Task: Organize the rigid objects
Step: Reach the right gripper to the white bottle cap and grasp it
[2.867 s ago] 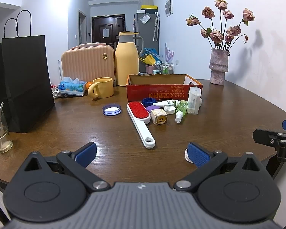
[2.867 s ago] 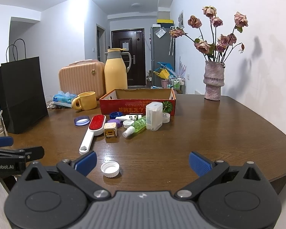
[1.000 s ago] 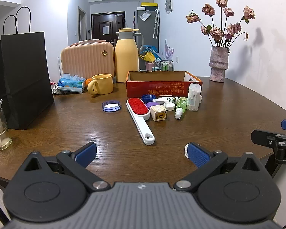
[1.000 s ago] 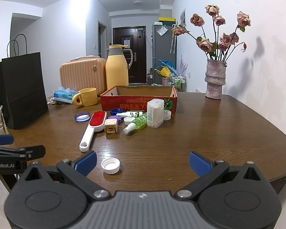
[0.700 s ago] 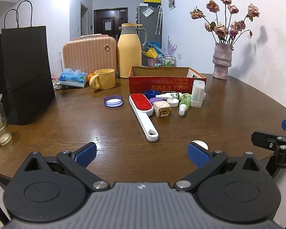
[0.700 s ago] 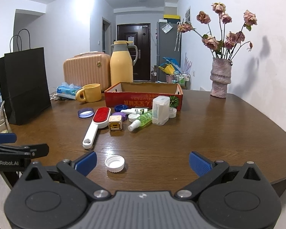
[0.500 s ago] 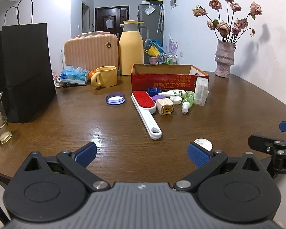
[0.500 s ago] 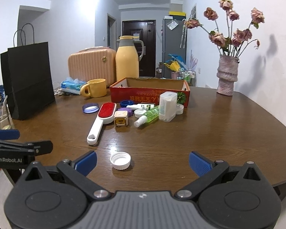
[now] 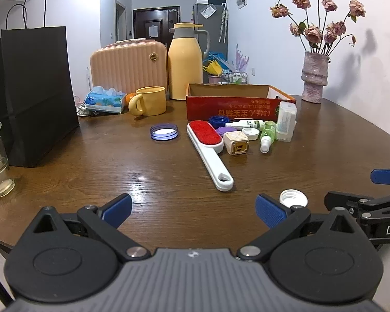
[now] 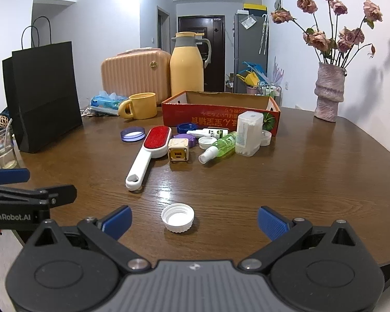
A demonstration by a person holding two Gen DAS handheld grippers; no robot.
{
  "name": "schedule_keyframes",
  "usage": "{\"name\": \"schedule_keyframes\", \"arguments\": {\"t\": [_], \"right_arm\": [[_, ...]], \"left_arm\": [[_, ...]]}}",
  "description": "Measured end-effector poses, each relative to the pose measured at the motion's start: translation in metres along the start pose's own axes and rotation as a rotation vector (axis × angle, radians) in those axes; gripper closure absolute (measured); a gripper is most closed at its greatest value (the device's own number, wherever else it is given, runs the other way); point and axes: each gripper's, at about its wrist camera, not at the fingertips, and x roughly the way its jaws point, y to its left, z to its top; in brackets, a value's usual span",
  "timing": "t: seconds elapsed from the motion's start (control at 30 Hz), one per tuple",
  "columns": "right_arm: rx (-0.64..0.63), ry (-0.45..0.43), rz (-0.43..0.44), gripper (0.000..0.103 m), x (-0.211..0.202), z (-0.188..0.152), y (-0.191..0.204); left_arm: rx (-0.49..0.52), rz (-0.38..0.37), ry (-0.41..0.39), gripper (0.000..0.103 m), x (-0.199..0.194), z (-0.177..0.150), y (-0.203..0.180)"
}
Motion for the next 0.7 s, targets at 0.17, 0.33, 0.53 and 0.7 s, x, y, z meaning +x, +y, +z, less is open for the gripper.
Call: {"name": "schedule_keyframes", "arguments": {"t": [0.17,0.33,0.53,0.7], "right_arm": [[-0.009,0.014,0.001,0.001,0.012,0.002,0.003],[-0.008,0.036,0.006,0.002,0.027,0.001,0.004],[-0.004,0.077,0.015,0.009,0.048,-0.001,0.004],[-0.007,0.1,0.016,0.015,0.065,-0.004,0.004]], "left_arm": [[-0.01,0.016,0.021,0.0,0.011,-0.002,0.005],[-0.012,0.039,0.036,0.0,0.024,-0.001,0.009],[-0.013,0.053,0.033,0.0,0.033,0.0,0.011],[-0.013,0.059,0.038,0.0,0.042,0.001,0.011]]}}
